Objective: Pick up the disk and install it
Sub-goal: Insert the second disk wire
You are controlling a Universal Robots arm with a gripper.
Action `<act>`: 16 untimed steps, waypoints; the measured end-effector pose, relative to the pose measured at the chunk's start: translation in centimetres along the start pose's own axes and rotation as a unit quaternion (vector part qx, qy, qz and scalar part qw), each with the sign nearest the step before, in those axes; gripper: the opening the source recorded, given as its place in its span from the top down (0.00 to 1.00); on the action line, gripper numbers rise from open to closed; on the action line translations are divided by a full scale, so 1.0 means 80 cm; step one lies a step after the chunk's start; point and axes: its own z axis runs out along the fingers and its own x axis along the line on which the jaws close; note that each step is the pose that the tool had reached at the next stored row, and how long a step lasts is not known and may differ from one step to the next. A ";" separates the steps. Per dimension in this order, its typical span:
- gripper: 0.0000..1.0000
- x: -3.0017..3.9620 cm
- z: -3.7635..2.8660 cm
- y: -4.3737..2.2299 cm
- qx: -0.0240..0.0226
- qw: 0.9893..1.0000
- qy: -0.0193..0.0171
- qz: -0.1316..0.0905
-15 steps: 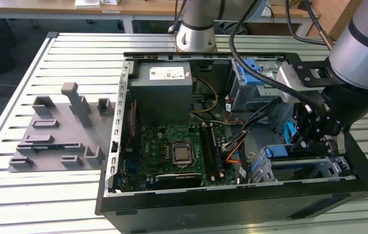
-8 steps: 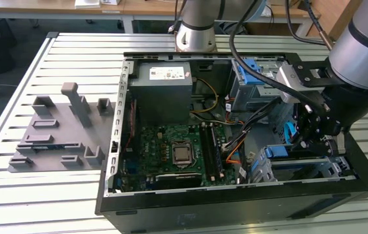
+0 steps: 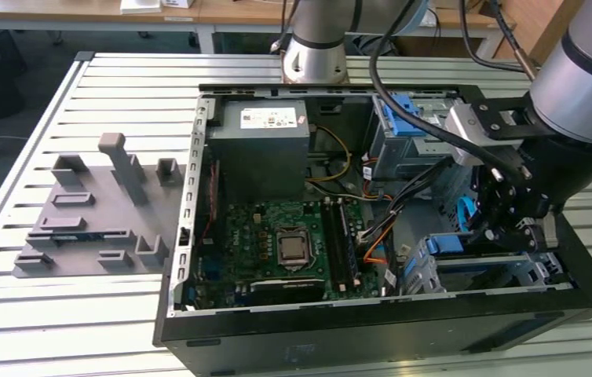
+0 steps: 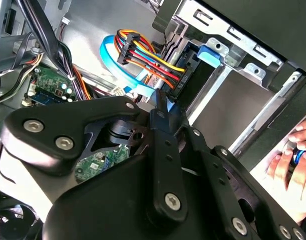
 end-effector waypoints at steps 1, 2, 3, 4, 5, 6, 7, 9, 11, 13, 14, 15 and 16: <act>0.76 0.0000 -0.0003 0.0000 0.000 1.000 0.000 0.000; 0.76 0.0000 -0.0007 0.0000 0.000 1.000 0.000 0.000; 0.76 0.0000 -0.0012 -0.0001 0.000 1.000 0.000 0.000; 0.76 0.0000 -0.0016 -0.0001 0.000 1.000 0.000 0.000; 0.76 -0.0001 -0.0021 -0.0001 0.000 1.000 0.000 0.000; 0.76 -0.0001 -0.0027 -0.0002 0.000 1.000 0.000 0.000; 0.76 -0.0001 -0.0033 -0.0002 0.000 1.000 0.000 0.000; 0.76 -0.0001 -0.0045 -0.0003 0.000 1.000 0.000 0.000; 0.76 -0.0002 -0.0059 -0.0004 0.000 1.000 0.000 0.000; 0.76 -0.0003 -0.0065 -0.0004 0.000 1.000 0.000 0.000; 0.76 -0.0003 -0.0065 -0.0004 0.000 1.000 0.000 0.000; 0.76 -0.0003 -0.0065 -0.0004 0.000 1.000 0.000 0.000; 0.76 -0.0002 -0.0067 -0.0005 0.000 1.000 0.000 0.000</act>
